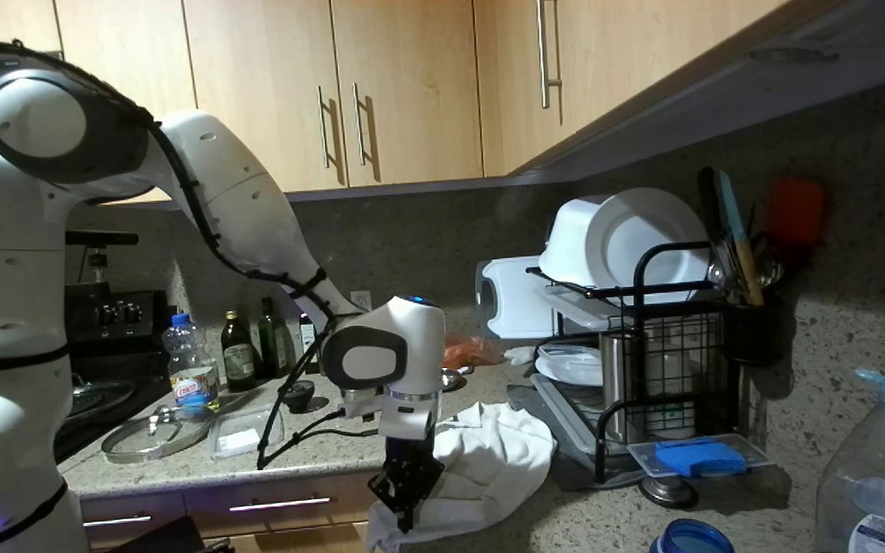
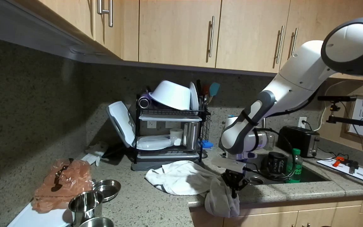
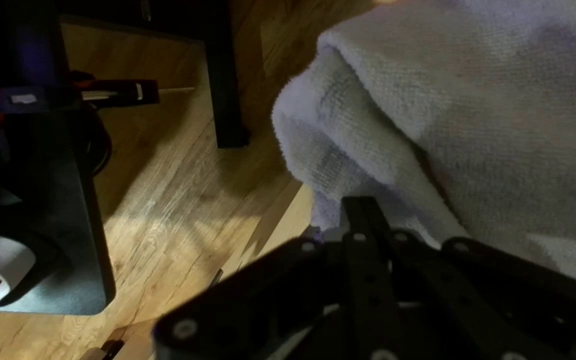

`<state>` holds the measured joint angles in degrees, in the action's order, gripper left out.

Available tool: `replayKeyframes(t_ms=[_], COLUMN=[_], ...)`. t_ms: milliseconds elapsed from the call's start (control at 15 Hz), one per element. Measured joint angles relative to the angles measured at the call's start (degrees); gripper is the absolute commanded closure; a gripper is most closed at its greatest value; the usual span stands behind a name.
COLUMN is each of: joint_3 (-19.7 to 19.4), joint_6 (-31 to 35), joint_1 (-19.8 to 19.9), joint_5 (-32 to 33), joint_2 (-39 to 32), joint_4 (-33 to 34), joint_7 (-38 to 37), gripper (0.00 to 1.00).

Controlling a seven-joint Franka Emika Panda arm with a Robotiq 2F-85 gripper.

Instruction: Fold the towel

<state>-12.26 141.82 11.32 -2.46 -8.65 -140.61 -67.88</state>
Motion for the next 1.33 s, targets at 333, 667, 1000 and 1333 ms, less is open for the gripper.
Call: replayKeyframes(t_ms=[333,667,1000,1333], joint_3=[-0.1,0.2,-0.3,-0.5], joint_6=[0.0,-0.1,-1.8,-2.5], joint_1=[0.0,0.0,0.4,0.5], joint_5=[-4.1,-14.2,-19.3,-20.5], joint_2=[0.2,5.9,13.7,15.6], joint_4=[0.0,-0.2,-0.4,-0.4], joint_7=[3.1,13.9,20.2,21.7], gripper=[1.0,1.0,1.0,1.0])
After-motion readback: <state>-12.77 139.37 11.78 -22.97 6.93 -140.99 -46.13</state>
